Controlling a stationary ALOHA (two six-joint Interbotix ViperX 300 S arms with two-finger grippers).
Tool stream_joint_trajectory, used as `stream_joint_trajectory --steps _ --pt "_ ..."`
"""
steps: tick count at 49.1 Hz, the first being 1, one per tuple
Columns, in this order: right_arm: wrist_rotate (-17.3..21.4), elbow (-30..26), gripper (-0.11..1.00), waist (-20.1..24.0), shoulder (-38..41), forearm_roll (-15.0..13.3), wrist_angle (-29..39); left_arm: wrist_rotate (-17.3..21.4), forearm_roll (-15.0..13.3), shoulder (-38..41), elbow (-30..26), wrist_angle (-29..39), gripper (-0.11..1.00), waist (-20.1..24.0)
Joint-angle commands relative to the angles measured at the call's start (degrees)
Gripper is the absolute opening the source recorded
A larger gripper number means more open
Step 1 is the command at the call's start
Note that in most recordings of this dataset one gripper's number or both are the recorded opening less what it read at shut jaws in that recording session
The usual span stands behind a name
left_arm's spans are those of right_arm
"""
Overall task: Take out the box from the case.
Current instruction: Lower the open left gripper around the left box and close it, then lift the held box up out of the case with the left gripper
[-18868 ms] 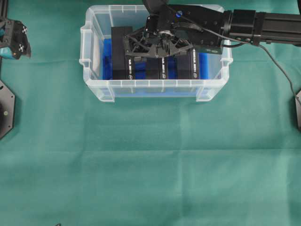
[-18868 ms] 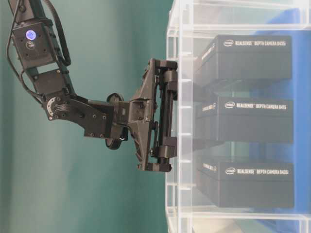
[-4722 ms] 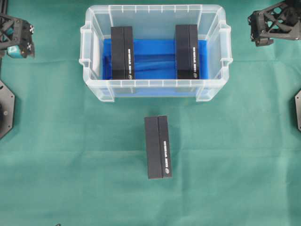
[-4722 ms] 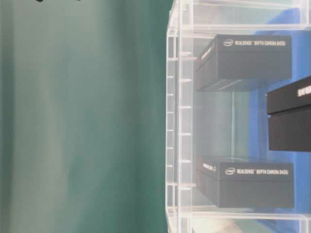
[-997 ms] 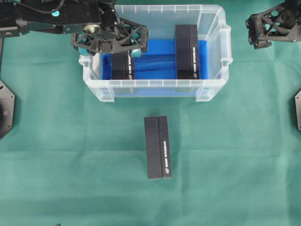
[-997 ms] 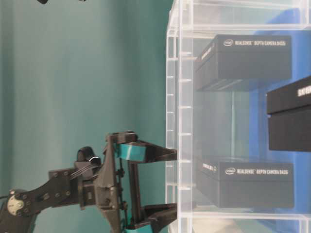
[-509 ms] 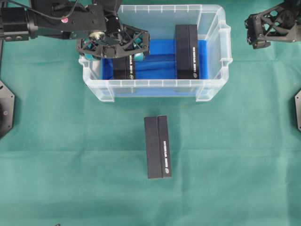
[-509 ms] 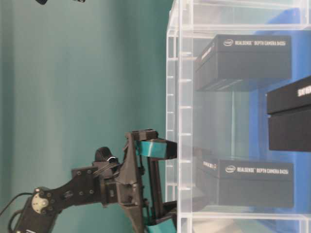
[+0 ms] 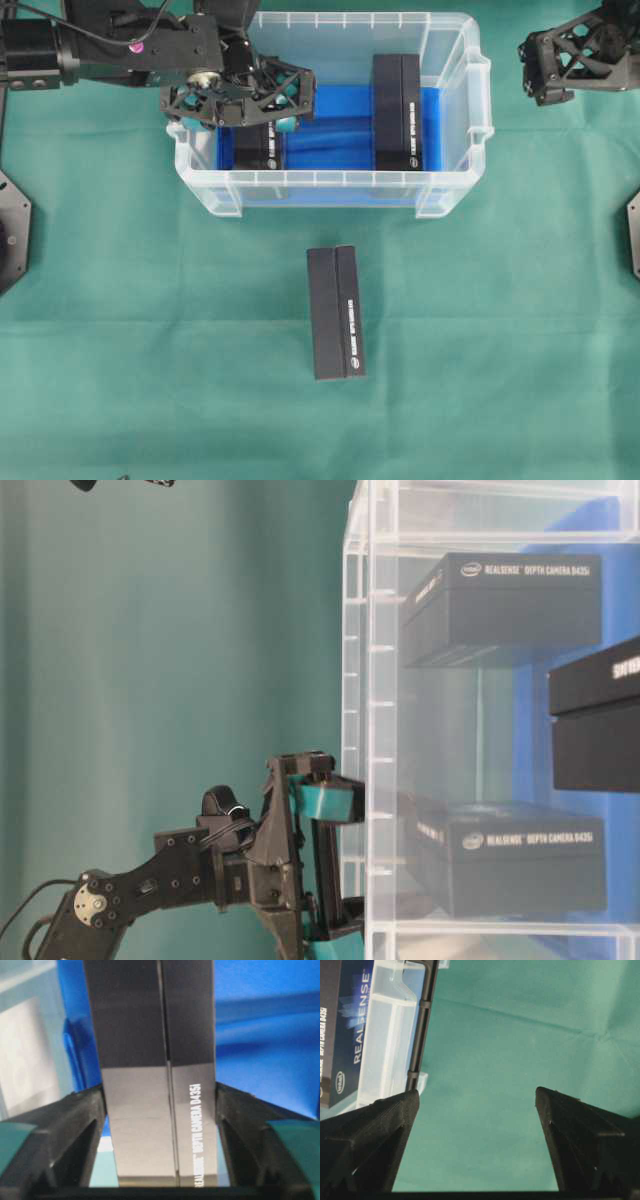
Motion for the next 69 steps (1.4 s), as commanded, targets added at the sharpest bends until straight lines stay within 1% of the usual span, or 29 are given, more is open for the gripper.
stream_joint_trajectory --steps 1,23,35,48,61,69 --pt "0.0 -0.5 0.93 0.4 -0.3 -0.2 -0.3 -0.2 -0.4 -1.0 -0.4 0.0 0.6 -0.5" --pt "0.0 -0.5 0.93 1.1 -0.3 -0.2 -0.4 -0.6 -0.6 -1.3 -0.8 0.2 0.6 -0.6" --pt "0.0 -0.5 0.93 1.1 -0.4 -0.2 -0.4 -0.5 -0.6 -3.1 -2.3 1.7 0.6 -0.8" --pt "0.0 -0.5 0.93 1.1 -0.4 -0.2 -0.4 0.0 -0.6 -4.6 -7.2 8.5 0.6 -1.8" --pt "0.0 -0.5 0.93 1.1 -0.4 -0.2 -1.1 0.3 -0.6 -6.5 -12.6 12.6 0.6 -2.2" --pt "0.0 -0.5 0.93 1.1 -0.4 -0.2 -1.1 0.2 -0.6 -8.1 -17.4 18.6 0.6 -2.3"
